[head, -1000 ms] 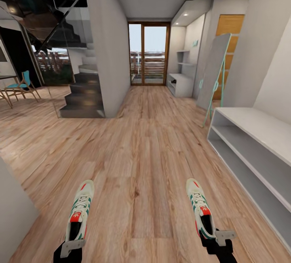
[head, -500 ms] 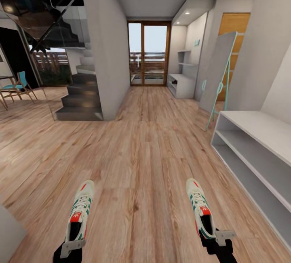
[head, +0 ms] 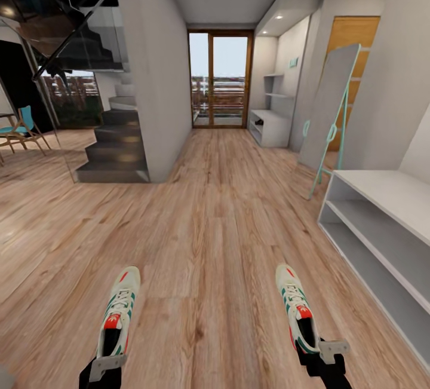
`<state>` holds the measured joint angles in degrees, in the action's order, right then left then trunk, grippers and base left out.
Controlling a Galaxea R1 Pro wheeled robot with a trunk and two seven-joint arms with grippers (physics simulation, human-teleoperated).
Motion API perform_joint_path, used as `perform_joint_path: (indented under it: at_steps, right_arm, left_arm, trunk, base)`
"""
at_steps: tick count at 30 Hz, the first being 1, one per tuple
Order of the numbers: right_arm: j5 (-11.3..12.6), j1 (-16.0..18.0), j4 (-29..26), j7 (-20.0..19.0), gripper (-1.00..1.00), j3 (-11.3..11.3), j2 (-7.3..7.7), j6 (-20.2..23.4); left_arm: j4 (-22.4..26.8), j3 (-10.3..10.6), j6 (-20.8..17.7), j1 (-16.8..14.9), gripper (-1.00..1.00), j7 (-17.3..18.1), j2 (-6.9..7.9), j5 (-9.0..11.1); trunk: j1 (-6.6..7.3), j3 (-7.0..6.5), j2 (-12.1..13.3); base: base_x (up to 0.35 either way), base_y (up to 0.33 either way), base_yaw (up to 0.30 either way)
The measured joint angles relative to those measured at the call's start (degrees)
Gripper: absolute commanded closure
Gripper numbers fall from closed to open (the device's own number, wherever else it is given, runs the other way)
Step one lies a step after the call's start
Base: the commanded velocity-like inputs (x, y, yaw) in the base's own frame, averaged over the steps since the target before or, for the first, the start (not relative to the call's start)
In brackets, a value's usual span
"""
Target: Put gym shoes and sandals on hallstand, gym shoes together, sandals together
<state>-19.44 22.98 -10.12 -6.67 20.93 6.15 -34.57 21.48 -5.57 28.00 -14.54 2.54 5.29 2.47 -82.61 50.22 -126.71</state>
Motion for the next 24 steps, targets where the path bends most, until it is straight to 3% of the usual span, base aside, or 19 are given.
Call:
perform_joint_path:
  at_steps: [24]
  right_arm:
    - [-0.01, 0.00, 0.08, 0.03, 1.00, -0.04, -0.17, 0.02]
  left_arm:
    - [-0.05, 0.01, 0.02, -0.02, 1.00, 0.00, 0.00, -0.20]
  trunk:
    - [0.00, 0.00, 0.00]
  base:
    - [0.340, 0.000, 0.000]
